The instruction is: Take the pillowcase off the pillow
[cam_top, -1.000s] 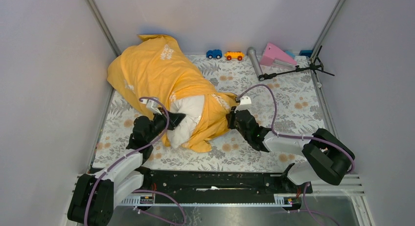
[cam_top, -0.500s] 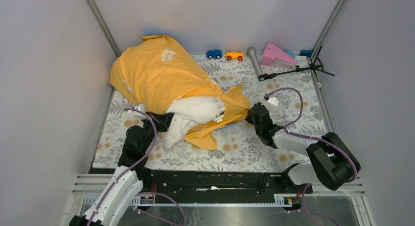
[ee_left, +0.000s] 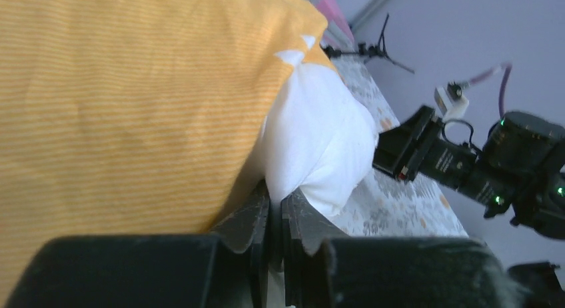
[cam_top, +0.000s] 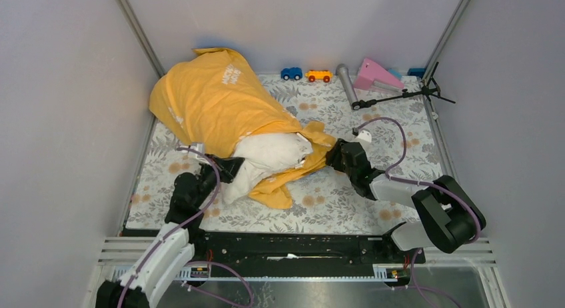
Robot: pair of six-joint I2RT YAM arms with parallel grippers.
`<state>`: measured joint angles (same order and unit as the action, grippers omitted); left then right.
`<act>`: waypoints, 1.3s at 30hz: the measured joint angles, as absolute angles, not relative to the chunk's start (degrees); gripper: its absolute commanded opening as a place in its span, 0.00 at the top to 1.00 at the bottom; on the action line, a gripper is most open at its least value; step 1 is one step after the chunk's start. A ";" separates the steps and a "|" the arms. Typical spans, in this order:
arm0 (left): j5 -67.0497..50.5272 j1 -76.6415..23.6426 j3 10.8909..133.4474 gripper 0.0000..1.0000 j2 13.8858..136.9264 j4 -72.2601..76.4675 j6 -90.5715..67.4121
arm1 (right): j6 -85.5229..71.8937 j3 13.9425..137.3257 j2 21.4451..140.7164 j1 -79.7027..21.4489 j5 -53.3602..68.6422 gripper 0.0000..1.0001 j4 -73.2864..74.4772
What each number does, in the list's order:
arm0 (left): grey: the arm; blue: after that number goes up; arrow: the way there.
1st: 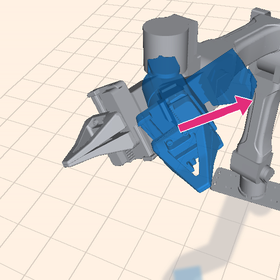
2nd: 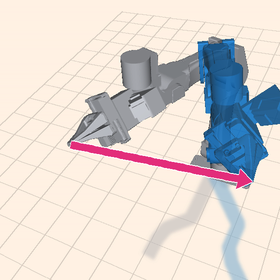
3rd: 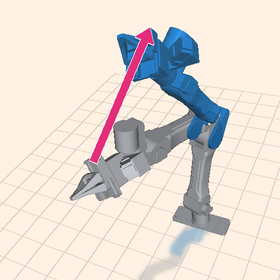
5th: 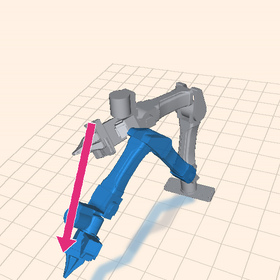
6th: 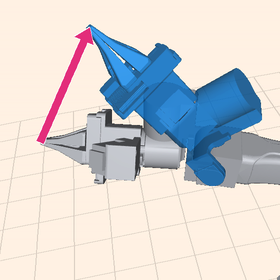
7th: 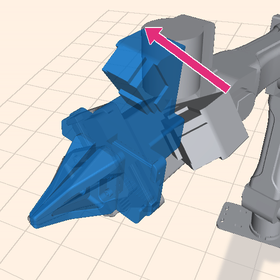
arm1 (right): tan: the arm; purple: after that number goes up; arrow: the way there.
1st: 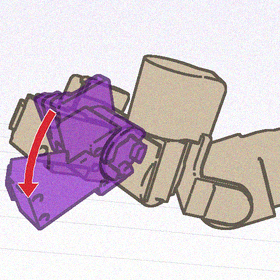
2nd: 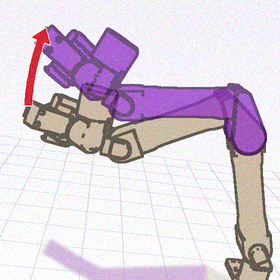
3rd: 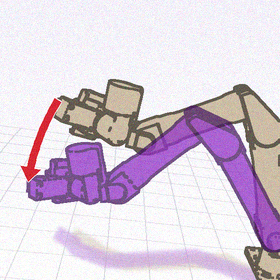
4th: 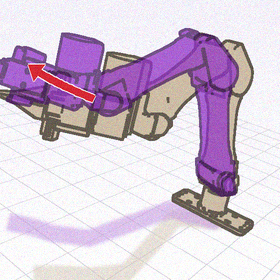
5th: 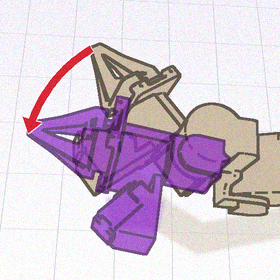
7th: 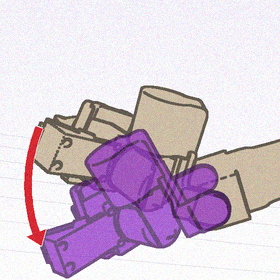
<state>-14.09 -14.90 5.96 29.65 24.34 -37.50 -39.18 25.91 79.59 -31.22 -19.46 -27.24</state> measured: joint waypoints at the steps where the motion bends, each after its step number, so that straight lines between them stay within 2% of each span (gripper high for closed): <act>1: -15.97 -14.92 6.07 0.85 32.60 26.74 -37.45 | -37.74 26.17 80.07 -31.05 -17.56 0.16 -27.38; 4: -18.72 -15.59 6.59 0.81 38.70 30.35 -37.04 | -35.07 26.37 80.49 -30.98 -13.02 0.12 -28.29; 8: -18.48 -19.29 8.45 0.78 40.23 30.74 -34.92 | -32.97 26.33 79.85 -31.38 -9.72 0.11 -30.46; 10: -17.80 -21.34 9.54 0.71 40.10 30.35 -33.76 | -32.49 26.06 79.13 -31.53 -8.86 0.10 -31.59; 12: -17.08 -23.16 10.28 0.55 39.59 29.91 -32.49 | -32.32 25.74 78.56 -31.55 -7.84 0.08 -32.56; 14: -16.21 -24.45 10.52 0.24 39.05 29.50 -31.55 | -32.29 25.50 78.37 -31.62 -6.94 0.03 -33.45; 15: -15.75 -25.08 10.57 0.16 38.85 29.21 -31.20 | -32.29 25.39 78.32 -31.64 -6.52 0.01 -33.87; 16: -15.09 -25.56 10.63 0.13 38.74 28.91 -30.48 | -32.25 25.23 78.24 -31.73 -6.31 0.00 -34.17; 24: -7.05 -28.29 12.64 0.14 38.17 22.94 -29.34 | -29.12 23.49 73.95 -35.38 -5.06 0.01 -36.56; 31: 5.17 -28.45 12.75 0.15 29.28 15.11 -29.61 | -22.70 21.85 69.28 -43.31 -4.84 0.00 -42.00; 35: 8.80 -28.45 12.75 0.15 26.63 14.15 -29.61 | -22.50 22.70 71.75 -43.79 -3.64 0.01 -43.24; 39: 11.09 -28.45 12.80 0.15 28.88 12.97 -29.61 | -25.98 26.63 79.72 -44.21 -1.96 0.00 -43.27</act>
<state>11.09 -28.45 12.80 28.88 12.97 -29.61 -25.98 26.63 79.72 -44.21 -1.96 -43.27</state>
